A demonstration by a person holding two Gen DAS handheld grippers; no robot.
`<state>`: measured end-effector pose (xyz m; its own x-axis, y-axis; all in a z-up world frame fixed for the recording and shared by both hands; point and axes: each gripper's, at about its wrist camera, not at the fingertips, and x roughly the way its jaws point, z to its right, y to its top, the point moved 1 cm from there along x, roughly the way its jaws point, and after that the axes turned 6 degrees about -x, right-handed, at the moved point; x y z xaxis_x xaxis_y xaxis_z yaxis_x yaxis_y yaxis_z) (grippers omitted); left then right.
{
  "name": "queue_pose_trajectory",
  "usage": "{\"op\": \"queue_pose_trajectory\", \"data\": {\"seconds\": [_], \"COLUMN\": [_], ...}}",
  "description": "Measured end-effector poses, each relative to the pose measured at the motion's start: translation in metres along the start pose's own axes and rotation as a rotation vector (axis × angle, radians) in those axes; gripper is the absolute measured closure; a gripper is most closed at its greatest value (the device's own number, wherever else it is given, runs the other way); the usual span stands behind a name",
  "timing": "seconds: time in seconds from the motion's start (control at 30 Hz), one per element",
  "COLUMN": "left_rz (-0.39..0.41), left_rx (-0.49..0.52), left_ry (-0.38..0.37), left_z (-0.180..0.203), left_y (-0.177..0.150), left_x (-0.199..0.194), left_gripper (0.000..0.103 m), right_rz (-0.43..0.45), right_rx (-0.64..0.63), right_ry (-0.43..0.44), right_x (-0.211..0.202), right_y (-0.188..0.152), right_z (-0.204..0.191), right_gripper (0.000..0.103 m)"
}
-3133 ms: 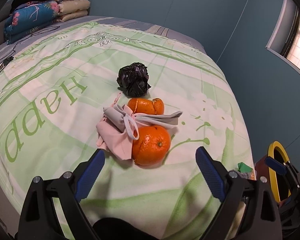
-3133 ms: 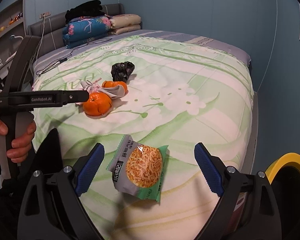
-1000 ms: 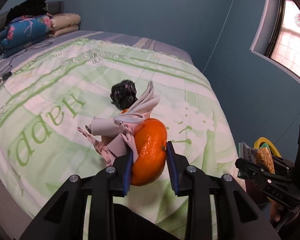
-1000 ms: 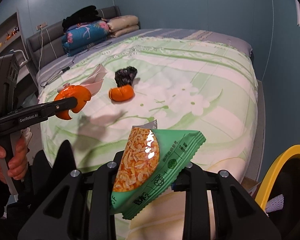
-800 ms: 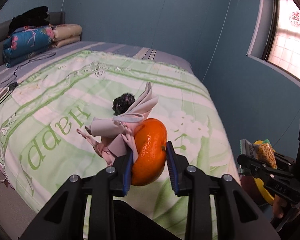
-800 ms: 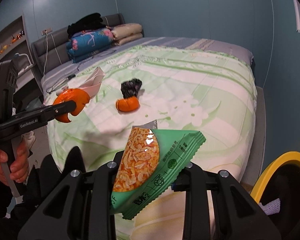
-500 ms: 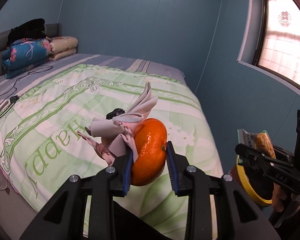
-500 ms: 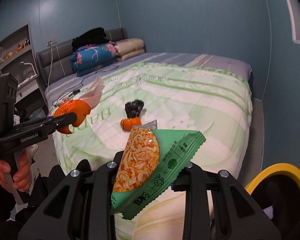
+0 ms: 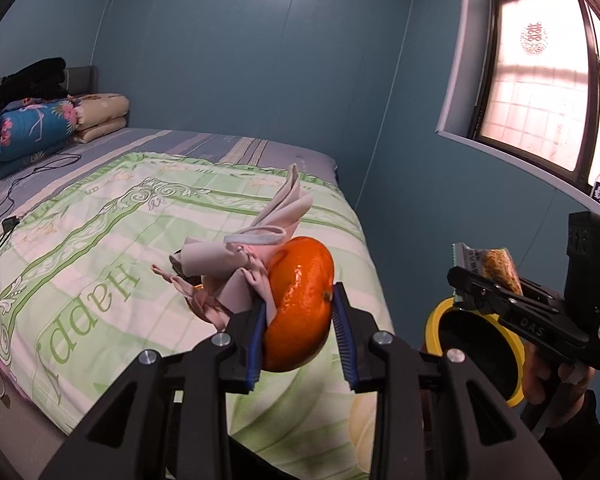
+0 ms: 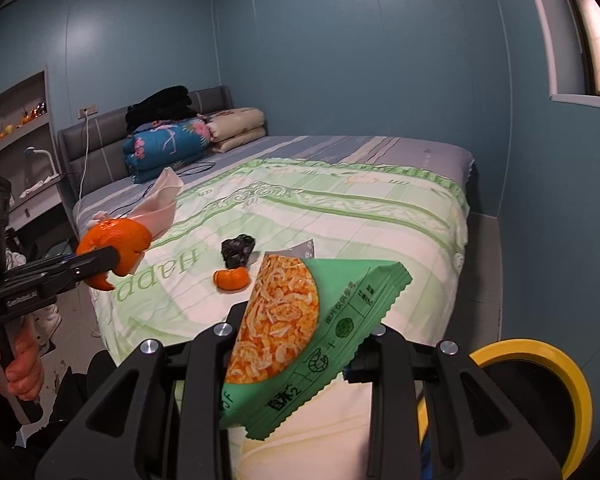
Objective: Collect trash
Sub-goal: 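Carry the orange peel and green snack packet over the bin with both tools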
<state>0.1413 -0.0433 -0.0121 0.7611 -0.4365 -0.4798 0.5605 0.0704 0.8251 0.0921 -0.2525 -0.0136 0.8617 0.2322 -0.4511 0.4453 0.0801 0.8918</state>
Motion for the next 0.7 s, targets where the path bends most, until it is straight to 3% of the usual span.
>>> {"op": "queue_pose_trajectory", "data": {"seconds": [0.7], "left_rz": [-0.039], "left_rx": [0.112], "left_ry": [-0.139], "left_z": [0.085], "left_y": [0.004], "left_x": [0.025], "left_gripper": [0.074], "right_rz": [0.031], "right_rx": [0.086], "right_ry": [-0.174], "right_x": [-0.042], "right_y": [-0.013], "right_z": [0.064], "right_gripper": [0.076]}}
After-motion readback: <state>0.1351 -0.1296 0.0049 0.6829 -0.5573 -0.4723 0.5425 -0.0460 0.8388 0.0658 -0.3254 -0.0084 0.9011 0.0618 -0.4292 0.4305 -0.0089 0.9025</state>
